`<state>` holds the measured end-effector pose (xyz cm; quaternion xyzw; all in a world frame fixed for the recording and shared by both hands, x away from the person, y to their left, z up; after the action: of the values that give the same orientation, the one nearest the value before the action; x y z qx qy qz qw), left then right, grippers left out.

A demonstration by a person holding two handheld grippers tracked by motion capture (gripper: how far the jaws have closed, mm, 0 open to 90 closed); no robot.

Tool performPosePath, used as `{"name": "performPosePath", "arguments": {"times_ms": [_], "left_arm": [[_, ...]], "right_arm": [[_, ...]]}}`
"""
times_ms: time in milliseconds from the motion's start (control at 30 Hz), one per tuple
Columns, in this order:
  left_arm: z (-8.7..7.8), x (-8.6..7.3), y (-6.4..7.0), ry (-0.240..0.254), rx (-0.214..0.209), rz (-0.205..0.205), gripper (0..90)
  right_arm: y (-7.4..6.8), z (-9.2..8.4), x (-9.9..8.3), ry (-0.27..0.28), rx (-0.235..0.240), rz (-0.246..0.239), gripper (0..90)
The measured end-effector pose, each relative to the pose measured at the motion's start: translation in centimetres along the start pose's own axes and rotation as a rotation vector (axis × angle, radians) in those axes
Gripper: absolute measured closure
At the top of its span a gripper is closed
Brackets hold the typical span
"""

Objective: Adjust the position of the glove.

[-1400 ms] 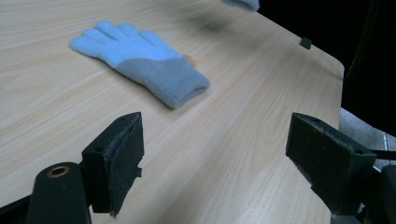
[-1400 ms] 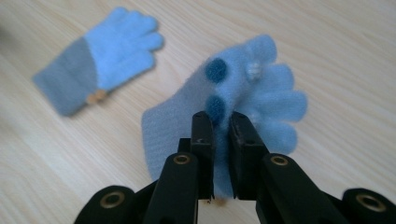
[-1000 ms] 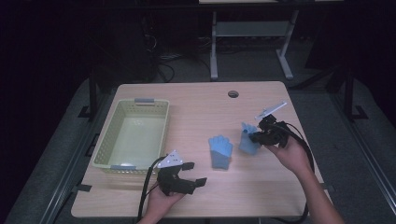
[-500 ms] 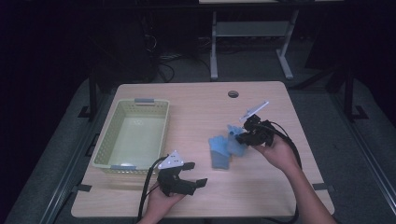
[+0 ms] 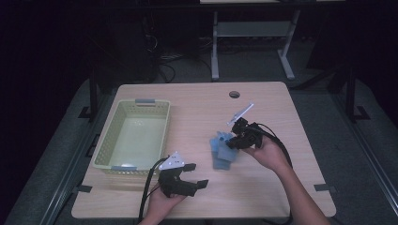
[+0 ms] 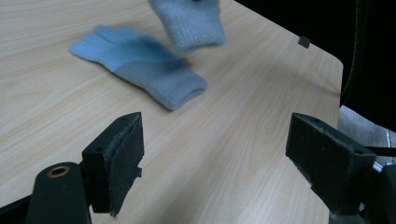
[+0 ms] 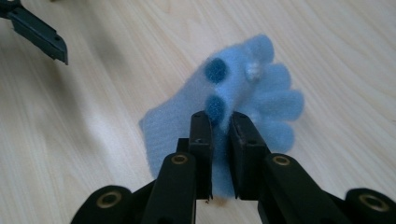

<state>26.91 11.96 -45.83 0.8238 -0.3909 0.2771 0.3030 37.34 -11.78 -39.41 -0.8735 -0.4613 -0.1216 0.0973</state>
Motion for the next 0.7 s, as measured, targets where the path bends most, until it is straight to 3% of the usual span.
{"name": "performPosePath", "arguments": {"times_ms": [300,700], "left_arm": [[0.0,0.0,0.1,0.003,0.000,0.001,19.0],[0.0,0.0,0.0,0.009,-0.003,-0.004,19.0]], "right_arm": [[-0.5,1.4,0.7,-0.038,0.024,-0.022,79.7],[-0.7,3.0,1.3,-0.086,0.011,-0.047,78.0]]}}
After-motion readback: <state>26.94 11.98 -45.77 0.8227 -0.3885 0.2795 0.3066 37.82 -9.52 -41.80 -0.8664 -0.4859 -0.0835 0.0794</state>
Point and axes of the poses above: each handheld gripper's, and its own axes: z roughly forward along the jaws, x roughly out of its top, y roughly to its right, the point moved 2 cm from there along z, roughly forward along the jaws, and after that the axes turned 13 degrees about -y, right-handed, at the moved point
